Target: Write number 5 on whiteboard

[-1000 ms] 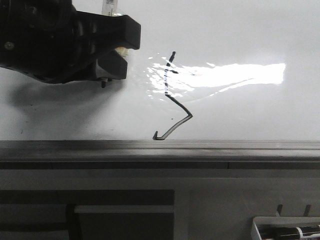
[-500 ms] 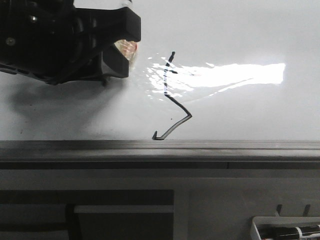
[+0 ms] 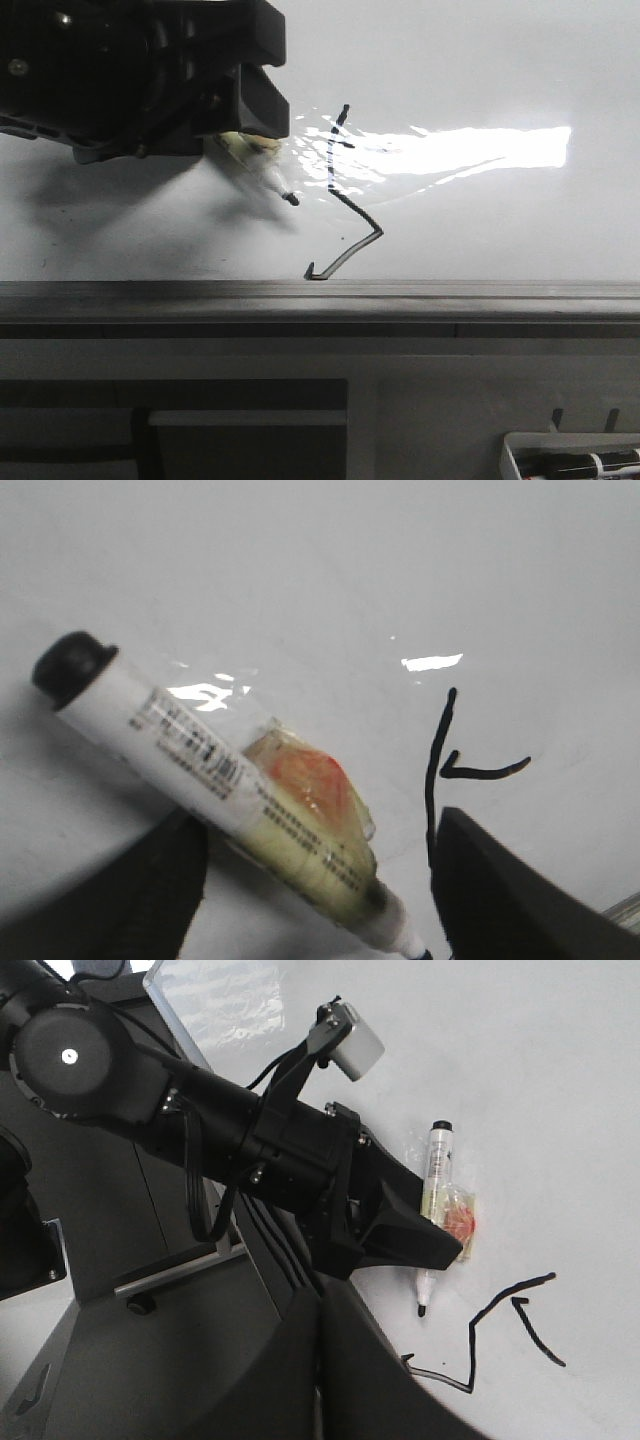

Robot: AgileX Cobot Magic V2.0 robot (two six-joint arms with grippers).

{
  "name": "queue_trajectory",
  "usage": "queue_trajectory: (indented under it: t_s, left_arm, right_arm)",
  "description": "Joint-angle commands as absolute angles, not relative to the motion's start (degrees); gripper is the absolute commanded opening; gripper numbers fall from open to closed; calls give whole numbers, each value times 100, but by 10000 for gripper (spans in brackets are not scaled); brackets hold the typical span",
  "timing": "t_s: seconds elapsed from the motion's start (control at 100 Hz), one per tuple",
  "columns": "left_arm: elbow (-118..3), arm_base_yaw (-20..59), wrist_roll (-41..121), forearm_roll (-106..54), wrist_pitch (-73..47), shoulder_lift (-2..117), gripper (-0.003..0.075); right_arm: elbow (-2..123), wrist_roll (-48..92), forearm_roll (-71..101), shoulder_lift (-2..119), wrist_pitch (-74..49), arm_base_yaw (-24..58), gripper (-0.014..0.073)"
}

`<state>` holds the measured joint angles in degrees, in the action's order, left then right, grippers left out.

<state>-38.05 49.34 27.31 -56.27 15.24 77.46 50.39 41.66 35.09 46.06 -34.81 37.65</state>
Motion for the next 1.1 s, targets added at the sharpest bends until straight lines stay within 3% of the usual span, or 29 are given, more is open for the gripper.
queue_trajectory:
  t_s: [0.0,0.29,0.78,0.9,1.09]
  left_arm:
    - [-3871,4825,2705,-5812,2036,7768,557]
    - [-3893,4837,2705,-5890,1956,7629,558]
    - [-3881,4957,2933,-6011,1033,5807,542]
    - [-3881,4957,3301,-5867,661,5118,447]
    - [-3881,4957,3778,-4943,-292,3959,144]
  right_arm:
    - [5188,4185,3701,4564,-3170,3739,-61]
    - [5188,4185,3701,4541,-3170,3739,-61]
    - [5188,4185,2844,3492,-3232,3739,-61]
    - [5011,4109,2593,3152,-3303,3739,-61]
    - [3984,3427,2067,2334,-2917,3739,-61]
